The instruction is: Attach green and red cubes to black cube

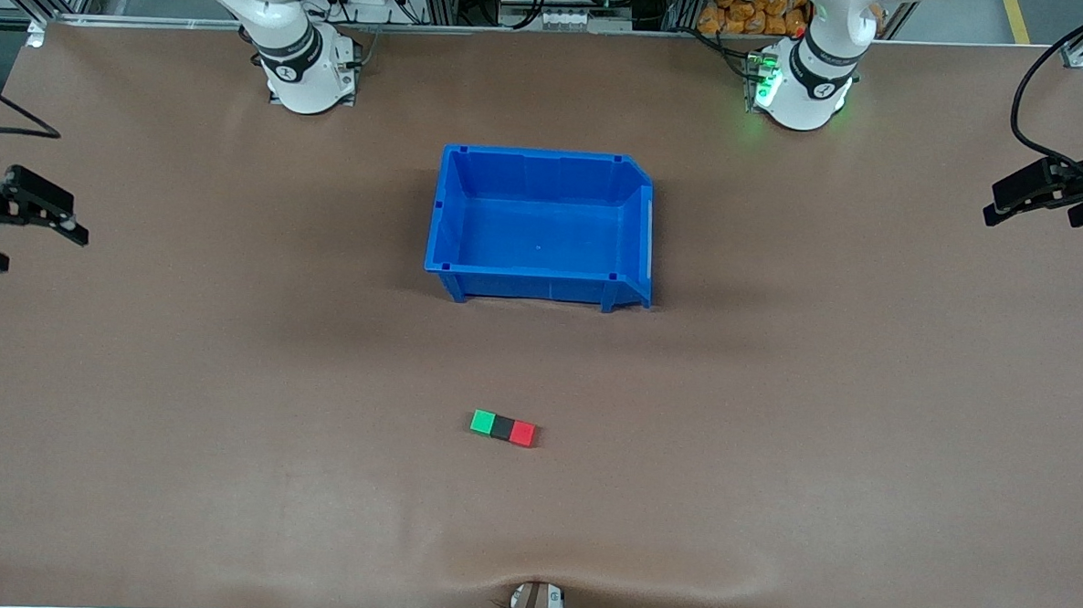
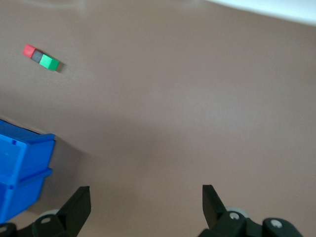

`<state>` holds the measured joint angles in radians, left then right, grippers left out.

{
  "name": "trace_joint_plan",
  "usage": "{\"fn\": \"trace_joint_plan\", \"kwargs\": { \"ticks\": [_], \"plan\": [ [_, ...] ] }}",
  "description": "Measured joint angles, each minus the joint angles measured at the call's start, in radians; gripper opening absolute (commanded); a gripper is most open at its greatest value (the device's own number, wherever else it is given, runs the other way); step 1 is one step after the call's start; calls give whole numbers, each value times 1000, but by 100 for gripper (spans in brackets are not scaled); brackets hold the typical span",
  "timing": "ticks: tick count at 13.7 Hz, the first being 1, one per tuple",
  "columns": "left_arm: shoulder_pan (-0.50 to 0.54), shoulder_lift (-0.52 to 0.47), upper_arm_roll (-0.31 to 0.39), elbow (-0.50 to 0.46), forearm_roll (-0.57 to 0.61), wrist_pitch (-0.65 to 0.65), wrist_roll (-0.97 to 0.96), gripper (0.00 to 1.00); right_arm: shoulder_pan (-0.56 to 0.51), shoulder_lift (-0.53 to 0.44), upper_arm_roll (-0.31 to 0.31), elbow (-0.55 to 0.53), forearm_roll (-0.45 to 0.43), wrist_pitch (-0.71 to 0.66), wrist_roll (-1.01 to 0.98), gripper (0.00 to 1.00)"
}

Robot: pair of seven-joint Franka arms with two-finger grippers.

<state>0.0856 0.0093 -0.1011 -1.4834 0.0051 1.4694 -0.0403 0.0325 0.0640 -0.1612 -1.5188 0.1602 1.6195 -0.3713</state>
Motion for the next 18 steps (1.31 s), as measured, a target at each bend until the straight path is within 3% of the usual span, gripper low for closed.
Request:
{"fn": "trace_joint_plan", "kwargs": {
  "ticks": [6, 10, 18],
  "plan": [
    [3, 0, -6, 8, 0, 1, -1, 100, -1, -66, 0, -1, -101, -193, 329, 100],
    [7, 0, -7, 10, 0, 1, -1, 100, 1, -76, 13, -7, -160, -202, 362, 100],
    [9, 0, -11, 13, 0, 1, -1, 100, 9, -79, 31, -7, -159, -183, 362, 100]
  ]
}}
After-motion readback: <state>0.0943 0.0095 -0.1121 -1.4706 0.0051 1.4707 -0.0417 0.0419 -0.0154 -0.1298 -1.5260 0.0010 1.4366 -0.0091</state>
